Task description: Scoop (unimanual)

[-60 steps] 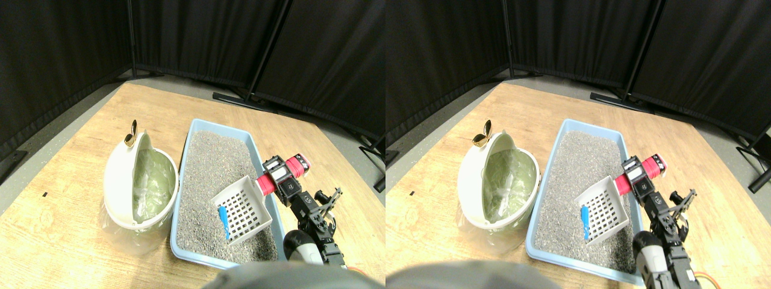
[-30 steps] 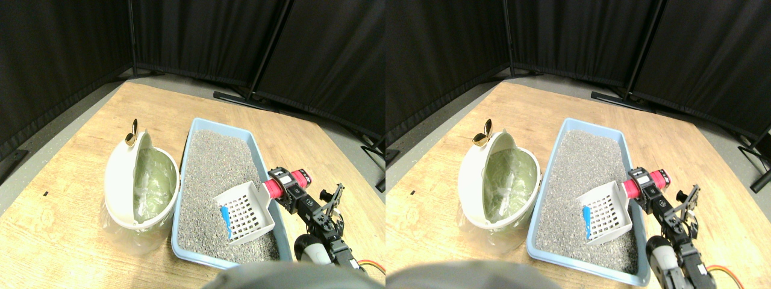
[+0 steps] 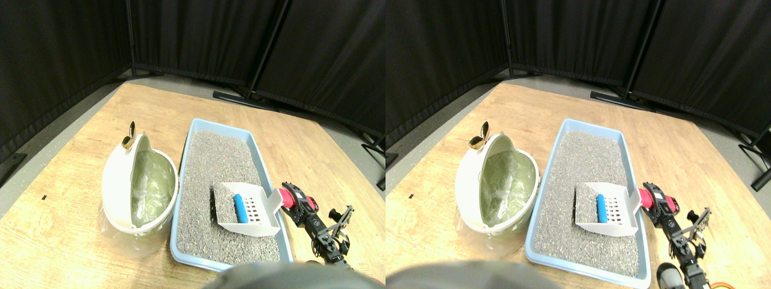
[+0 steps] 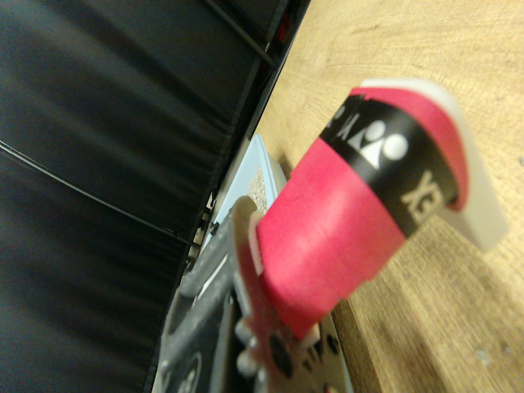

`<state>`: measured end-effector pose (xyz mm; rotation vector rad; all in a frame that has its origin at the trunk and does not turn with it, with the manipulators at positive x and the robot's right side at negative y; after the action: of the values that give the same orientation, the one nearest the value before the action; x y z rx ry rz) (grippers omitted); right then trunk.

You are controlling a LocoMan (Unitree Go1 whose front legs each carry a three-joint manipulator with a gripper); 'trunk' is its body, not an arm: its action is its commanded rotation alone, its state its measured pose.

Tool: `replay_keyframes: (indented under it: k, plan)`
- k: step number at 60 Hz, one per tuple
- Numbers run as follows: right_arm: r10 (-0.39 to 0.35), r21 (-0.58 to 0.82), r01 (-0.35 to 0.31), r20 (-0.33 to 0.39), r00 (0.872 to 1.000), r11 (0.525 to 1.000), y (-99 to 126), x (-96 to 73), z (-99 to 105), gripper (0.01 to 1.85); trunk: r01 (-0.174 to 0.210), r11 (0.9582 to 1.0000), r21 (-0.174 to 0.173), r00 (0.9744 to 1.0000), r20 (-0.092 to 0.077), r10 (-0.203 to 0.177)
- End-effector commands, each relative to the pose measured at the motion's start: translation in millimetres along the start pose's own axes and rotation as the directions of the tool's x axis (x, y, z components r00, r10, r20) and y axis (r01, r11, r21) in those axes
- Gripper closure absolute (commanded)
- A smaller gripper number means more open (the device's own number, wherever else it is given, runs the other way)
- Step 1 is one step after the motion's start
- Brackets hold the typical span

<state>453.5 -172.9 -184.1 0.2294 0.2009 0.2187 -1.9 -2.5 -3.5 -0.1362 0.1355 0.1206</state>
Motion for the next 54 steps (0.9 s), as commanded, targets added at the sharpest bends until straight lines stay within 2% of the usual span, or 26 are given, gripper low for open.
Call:
replay_keyframes:
  k: [1,2,3,6,7,9,13,20,21,24,34,48,49,54]
  plan:
    - [0.046,0.025,-0.048,0.091,0.995,0.999,7.5,0.8,12.8,1.81,-0.009,0.9999,-0.012,1.0,0.0,0.009]
    - [0.046,0.025,-0.048,0.091,0.995,0.999,7.5,0.8,12.8,1.81,-0.009,0.9999,-0.012,1.0,0.0,0.009]
    - [0.069,0.062,-0.083,0.2,0.977,0.995,6.4,1.5,21.7,1.81,-0.007,0.9999,-0.012,0.9999,0.008,0.007]
    - [0.073,0.071,-0.09,0.212,0.974,0.993,6.2,1.6,23.1,1.81,-0.008,0.9999,-0.011,0.9999,0.011,0.008]
    - [0.101,0.088,-0.125,0.244,0.965,0.988,5.8,2.3,24.9,1.81,-0.008,0.9999,-0.011,0.9999,0.011,0.008]
    - [0.091,0.115,-0.124,0.263,0.96,0.986,6.3,3.6,27.9,1.81,-0.009,0.9999,-0.011,0.9999,0.012,0.009]
    - [0.081,0.138,-0.122,0.272,0.959,0.983,7.4,4.7,31.4,1.81,-0.011,0.9999,-0.011,0.9997,0.02,0.011]
    - [0.063,0.181,-0.12,0.291,0.955,0.976,12.9,6.9,42.2,1.81,-0.01,0.9999,-0.012,0.9997,0.023,0.011]
    - [0.057,0.189,-0.116,0.293,0.954,0.975,16.3,7.6,48.6,1.81,-0.01,0.9999,-0.012,0.9997,0.023,0.011]
    - [0.074,0.191,-0.138,0.307,0.949,0.972,20.9,8.8,57.0,1.81,-0.012,0.9998,-0.017,0.9995,0.03,0.013]
    - [0.101,0.187,-0.17,0.327,0.94,0.968,32.1,13.2,77.9,1.81,-0.014,0.9997,-0.022,0.9993,0.035,0.015]
    - [0.103,0.202,-0.174,0.318,0.943,0.964,35.3,17.6,82.9,1.81,-0.022,0.9994,-0.027,0.999,0.039,0.023]
    - [0.087,0.266,-0.176,0.315,0.945,0.948,37.2,20.1,81.8,1.81,-0.022,0.9994,-0.027,0.999,0.039,0.023]
    - [0.094,0.274,-0.183,0.31,0.946,0.944,38.2,21.6,81.3,1.81,-0.022,0.9994,-0.027,0.999,0.039,0.023]
